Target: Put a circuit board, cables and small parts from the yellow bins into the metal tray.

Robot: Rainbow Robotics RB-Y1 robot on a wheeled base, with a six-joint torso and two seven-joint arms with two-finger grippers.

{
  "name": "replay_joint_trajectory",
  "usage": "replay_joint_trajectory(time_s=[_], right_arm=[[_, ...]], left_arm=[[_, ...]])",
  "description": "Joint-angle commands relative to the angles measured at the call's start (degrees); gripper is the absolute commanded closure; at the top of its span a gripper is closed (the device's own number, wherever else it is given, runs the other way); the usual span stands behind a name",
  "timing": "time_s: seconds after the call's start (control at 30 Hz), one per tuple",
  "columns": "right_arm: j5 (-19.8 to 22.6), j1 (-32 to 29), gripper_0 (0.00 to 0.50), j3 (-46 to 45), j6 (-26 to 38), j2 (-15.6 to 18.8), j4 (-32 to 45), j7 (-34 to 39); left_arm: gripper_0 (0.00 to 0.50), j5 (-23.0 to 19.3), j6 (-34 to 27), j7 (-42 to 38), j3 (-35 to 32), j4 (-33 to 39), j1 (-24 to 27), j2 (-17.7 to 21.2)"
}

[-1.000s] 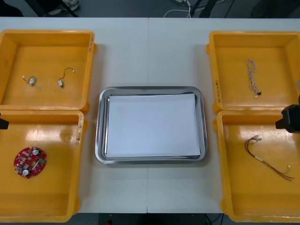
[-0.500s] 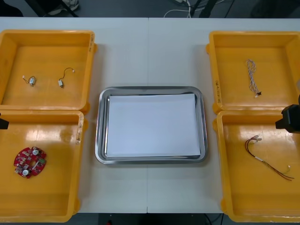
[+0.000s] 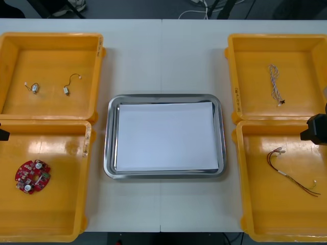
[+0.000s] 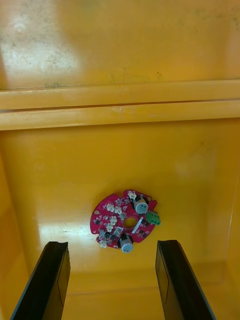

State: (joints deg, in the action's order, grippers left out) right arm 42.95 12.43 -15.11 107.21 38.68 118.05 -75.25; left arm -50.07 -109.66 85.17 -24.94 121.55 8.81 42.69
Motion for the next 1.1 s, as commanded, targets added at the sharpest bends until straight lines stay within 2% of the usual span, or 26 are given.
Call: replay_joint_trajectory(time_s=[0.03, 0.47, 0.63, 1.1], right_arm=[[0.38, -0.57, 0.000, -1.94, -0.42, -0.27, 1.74, -0.24], [-0.49, -2.15, 0.000, -3.00, -4.11, -0.27, 3.15, -0.51], [-0.41, -4.08, 0.000, -2.82, -5.43, -0.27, 3.15, -0.95], [0.91, -10.50, 0.000, -1.42, -7.98, -0.27, 4.29, -3.14]], left_arm=[[0.000, -0.38, -0.34, 4.92, 0.33, 0.89, -1.95, 0.81], [0.000, 0.32, -0.34, 1.66, 0.68, 0.80, -1.07, 0.37], [0.000, 0.32, -0.34, -2.91, 1.38, 1.94, -0.99, 0.37], [0.000, 2.43, -0.34, -15.91, 2.09, 4.93, -0.99, -4.81]])
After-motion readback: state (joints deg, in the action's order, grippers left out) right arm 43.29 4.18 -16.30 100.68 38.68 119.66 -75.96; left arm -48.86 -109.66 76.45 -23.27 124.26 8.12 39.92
